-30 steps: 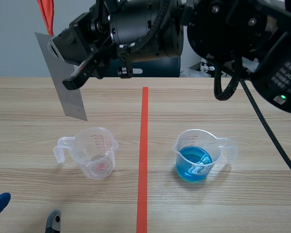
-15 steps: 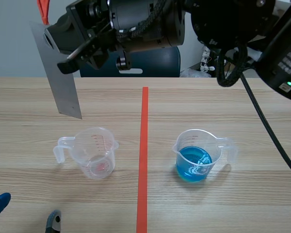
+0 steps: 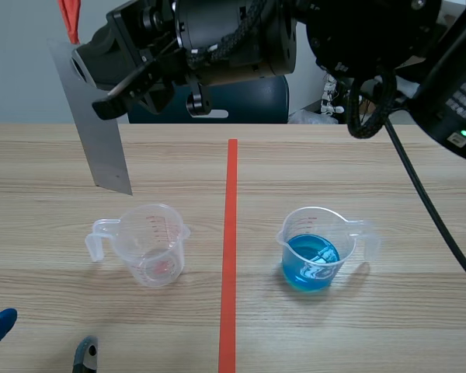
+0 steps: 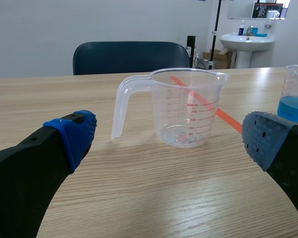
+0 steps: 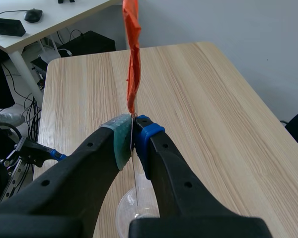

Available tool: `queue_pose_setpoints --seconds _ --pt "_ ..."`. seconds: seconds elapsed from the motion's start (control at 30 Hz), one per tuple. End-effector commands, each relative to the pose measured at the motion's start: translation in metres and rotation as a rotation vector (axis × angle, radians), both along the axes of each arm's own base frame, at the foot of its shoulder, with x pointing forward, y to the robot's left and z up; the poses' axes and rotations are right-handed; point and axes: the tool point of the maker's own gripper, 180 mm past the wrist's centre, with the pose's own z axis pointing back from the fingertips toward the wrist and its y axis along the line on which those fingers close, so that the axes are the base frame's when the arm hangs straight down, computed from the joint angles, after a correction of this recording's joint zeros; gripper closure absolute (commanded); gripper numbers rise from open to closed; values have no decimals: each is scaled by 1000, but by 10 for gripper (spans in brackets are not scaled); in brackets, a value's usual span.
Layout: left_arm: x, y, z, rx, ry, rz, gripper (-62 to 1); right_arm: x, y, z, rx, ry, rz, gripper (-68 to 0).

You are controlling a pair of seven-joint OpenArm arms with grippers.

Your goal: Do the redox reaction experiment. lift the metal plate out of the left beaker

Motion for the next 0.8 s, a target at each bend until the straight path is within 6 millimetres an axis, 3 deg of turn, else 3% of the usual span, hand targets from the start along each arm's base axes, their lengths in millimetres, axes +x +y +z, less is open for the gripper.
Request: queue_pose_setpoints --seconds 0.0,0.77 --pt "-1 4 9 0 -49 -1 -619 3 -1 13 32 -22 -4 -6" --pt "-1 4 9 0 -49 -1 -619 2 -2 9 18 -13 -4 -6"
